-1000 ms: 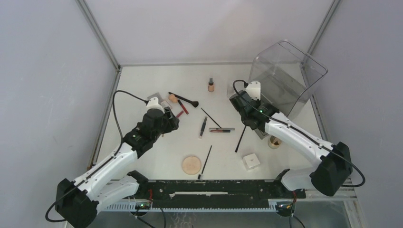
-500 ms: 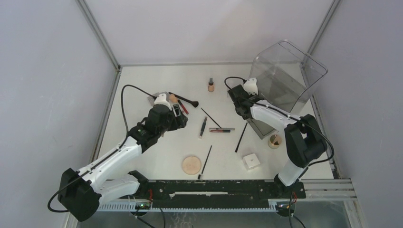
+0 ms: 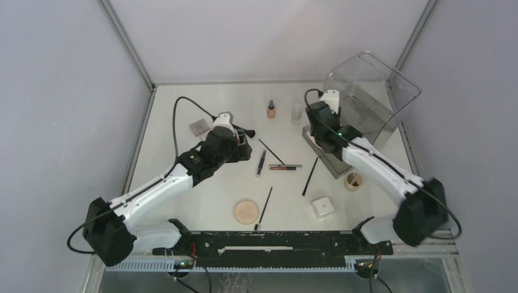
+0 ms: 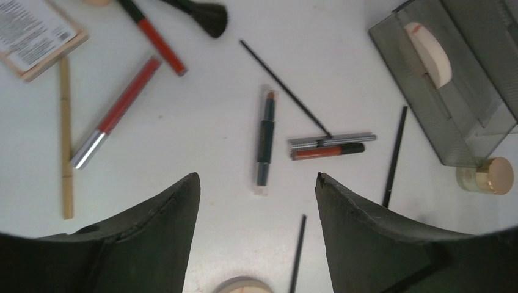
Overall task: Organize the makeup
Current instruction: Place the makeup tool in the drawer, then move the storage box to the center of the board.
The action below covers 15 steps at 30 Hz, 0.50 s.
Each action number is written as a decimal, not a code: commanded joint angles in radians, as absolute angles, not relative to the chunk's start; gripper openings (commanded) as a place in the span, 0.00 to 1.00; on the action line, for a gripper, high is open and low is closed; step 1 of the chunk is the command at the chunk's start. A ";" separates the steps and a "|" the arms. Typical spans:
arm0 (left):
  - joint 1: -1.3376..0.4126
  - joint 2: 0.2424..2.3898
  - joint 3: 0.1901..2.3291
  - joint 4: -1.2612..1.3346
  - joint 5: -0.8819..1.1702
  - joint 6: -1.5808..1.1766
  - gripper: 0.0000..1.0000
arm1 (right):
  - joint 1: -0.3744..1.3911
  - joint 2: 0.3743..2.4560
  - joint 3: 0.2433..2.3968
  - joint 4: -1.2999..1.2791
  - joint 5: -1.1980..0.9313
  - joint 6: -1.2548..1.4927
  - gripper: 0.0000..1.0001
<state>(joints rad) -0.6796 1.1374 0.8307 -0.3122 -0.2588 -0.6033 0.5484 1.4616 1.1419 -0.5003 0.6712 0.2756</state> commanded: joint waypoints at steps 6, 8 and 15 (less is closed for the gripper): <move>-0.735 1.314 1.055 -0.297 -0.291 -0.623 0.73 | 0.419 1.154 1.092 -0.532 0.520 0.284 0.50; -0.750 1.353 1.081 -0.280 -0.292 -0.625 0.73 | 0.378 1.097 1.105 -0.537 0.490 0.267 0.48; -0.824 1.543 1.286 -0.313 -0.243 -0.546 0.72 | 0.342 1.079 1.167 -0.578 0.434 0.248 0.47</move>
